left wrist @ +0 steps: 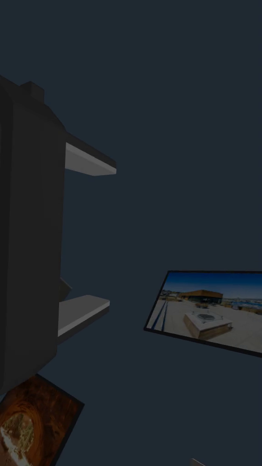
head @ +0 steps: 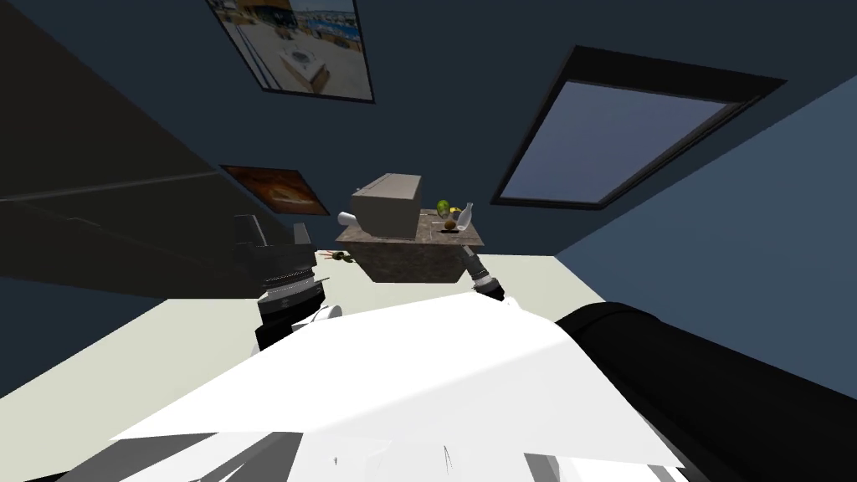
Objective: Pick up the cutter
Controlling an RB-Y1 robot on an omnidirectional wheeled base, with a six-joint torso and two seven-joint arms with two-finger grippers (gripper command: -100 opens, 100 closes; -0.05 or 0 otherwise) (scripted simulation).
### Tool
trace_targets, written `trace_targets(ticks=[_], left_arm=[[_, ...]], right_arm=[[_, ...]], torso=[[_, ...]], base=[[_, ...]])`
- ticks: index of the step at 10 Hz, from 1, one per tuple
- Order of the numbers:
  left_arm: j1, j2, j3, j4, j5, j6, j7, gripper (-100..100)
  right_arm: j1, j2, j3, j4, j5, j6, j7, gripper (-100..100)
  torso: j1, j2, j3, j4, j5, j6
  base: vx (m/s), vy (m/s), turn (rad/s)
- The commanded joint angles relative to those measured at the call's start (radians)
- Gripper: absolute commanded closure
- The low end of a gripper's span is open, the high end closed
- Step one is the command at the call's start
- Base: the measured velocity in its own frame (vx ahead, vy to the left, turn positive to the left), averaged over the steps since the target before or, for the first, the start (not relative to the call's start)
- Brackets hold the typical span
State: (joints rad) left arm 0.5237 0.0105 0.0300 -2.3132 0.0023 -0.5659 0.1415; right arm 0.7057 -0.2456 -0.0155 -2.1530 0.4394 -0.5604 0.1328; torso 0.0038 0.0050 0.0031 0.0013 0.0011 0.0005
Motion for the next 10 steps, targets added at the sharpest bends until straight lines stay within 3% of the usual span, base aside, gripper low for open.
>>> trace_targets(ticks=[1, 2, 3, 4, 5, 6, 7, 8, 9, 10], left_arm=[[0.0, 0.0, 0.0, 0.0, 0.0, 0.0, 0.0, 0], [0.0, 0.0, 0.0, 0.0, 0.0, 0.0, 0.0, 0], [0.0, 0.0, 0.0, 0.0, 0.0, 0.0, 0.0, 0], [0.0, 0.0, 0.0, 0.0, 0.0, 0.0, 0.0, 0], [0.0, 0.0, 0.0, 0.0, 0.0, 0.0, 0.0, 0], [0.0, 0.0, 0.0, 0.0, 0.0, 0.0, 0.0, 0], [0.0, 0.0, 0.0, 0.0, 0.0, 0.0, 0.0, 0], [0.0, 0.0, 0.0, 0.0, 0.0, 0.0, 0.0, 0], [0.0, 0.0, 0.0, 0.0, 0.0, 0.0, 0.0, 0], [0.0, 0.0, 0.0, 0.0, 0.0, 0.0, 0.0, 0]], right_arm=[[0.043, -0.027, -0.016, 0.029, 0.05, 0.0, -0.001, -100], [0.08, -0.052, -0.03, 0.055, 0.084, 0.005, -0.002, -100], [0.08, -0.052, -0.03, 0.055, 0.108, 0.005, -0.002, -100], [0.118, -0.078, -0.045, 0.083, 0.142, 0.01, -0.004, -100], [0.118, -0.078, -0.045, 0.083, 0.159, 0.01, -0.004, -100], [0.157, -0.107, -0.061, 0.112, 0.195, 0.015, -0.007, -100], [0.157, -0.107, -0.061, 0.112, 0.211, 0.015, -0.007, -100], [0.196, -0.137, -0.079, 0.142, 0.241, 0.02, -0.01, -100], [0.196, -0.137, -0.079, 0.142, 0.263, 0.02, -0.01, -100], [0.235, -0.168, -0.097, 0.174, 0.3, 0.024, -0.014, -100]], torso=[[0.0, 0.0, 0.0, 0.0, 0.0, 0.0], [0.001, 0.001, 0.0, 0.0, 0.0, -0.001], [0.003, 0.002, 0.001, 0.0, 0.001, -0.001], [0.002, 0.001, 0.001, 0.0, 0.001, 0.0], [0.002, 0.0, 0.0, 0.0, 0.0, -0.001], [0.0, -0.001, 0.0, 0.0, 0.0, 0.0], [0.0, -0.001, 0.0, 0.0, 0.0, -0.001], [-0.001, -0.001, 0.0, 0.0, 0.0, 0.0], [0.0, -0.001, -0.001, 0.0, 0.0, -0.001], [-0.001, -0.001, -0.001, 0.0, 0.0, 0.0]], base=[[-0.069, 0.099, 0.208], [-0.087, 0.15, 0.358], [-0.058, 0.116, 0.117], [-0.037, 0.113, 0.231], [-0.029, 0.086, 0.128], [-0.035, 0.094, 0.244], [-0.027, 0.079, 0.14], [-0.025, 0.1, 0.323], [-0.015, 0.074, 0.125], [-0.005, 0.092, 0.273]])
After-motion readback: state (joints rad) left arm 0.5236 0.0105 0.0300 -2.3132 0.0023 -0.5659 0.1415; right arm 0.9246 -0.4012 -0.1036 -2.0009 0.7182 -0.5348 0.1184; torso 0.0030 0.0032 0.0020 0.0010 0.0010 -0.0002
